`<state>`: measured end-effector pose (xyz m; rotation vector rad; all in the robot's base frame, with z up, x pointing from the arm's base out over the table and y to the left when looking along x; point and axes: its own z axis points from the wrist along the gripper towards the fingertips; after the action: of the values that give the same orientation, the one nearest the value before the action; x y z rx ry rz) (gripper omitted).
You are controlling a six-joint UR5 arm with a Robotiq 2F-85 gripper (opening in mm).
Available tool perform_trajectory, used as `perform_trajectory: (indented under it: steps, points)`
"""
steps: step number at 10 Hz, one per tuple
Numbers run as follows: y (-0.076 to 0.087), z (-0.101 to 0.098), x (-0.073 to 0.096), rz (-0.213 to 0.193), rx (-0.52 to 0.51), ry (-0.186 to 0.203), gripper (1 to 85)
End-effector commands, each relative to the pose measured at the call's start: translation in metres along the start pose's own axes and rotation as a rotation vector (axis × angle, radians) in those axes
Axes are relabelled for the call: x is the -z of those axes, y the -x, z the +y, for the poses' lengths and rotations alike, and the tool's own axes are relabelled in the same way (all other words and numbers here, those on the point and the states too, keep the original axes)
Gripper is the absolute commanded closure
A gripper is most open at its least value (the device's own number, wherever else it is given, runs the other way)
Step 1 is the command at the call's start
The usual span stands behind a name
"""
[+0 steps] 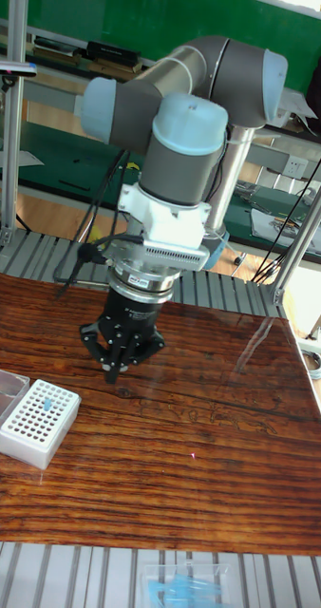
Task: Insert a medium pipette tip into the holder for medium pipette tips
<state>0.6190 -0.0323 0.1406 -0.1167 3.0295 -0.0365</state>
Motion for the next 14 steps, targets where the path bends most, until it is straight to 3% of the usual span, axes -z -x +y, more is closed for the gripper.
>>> perform_trajectory:
  steps: [1, 2, 4, 5, 7, 9, 11, 14]
  points:
    - [0.015, 0.035, 0.009, -0.026, -0.226, 0.074, 84.7]
    - [0.014, 0.033, 0.010, -0.029, -0.240, 0.066, 84.7]
    - [0.028, 0.053, 0.015, -0.081, -0.278, 0.142, 84.7]
    - [0.037, 0.038, 0.014, -0.133, -0.270, 0.079, 84.7]
    - [0.049, 0.034, 0.009, -0.196, -0.260, 0.039, 84.7]
    - [0.053, 0.029, 0.000, -0.229, -0.229, -0.004, 84.7]
    - [0.053, 0.025, -0.021, -0.252, -0.180, -0.001, 84.7]
    - [0.048, 0.022, -0.024, -0.237, -0.150, 0.001, 84.7]
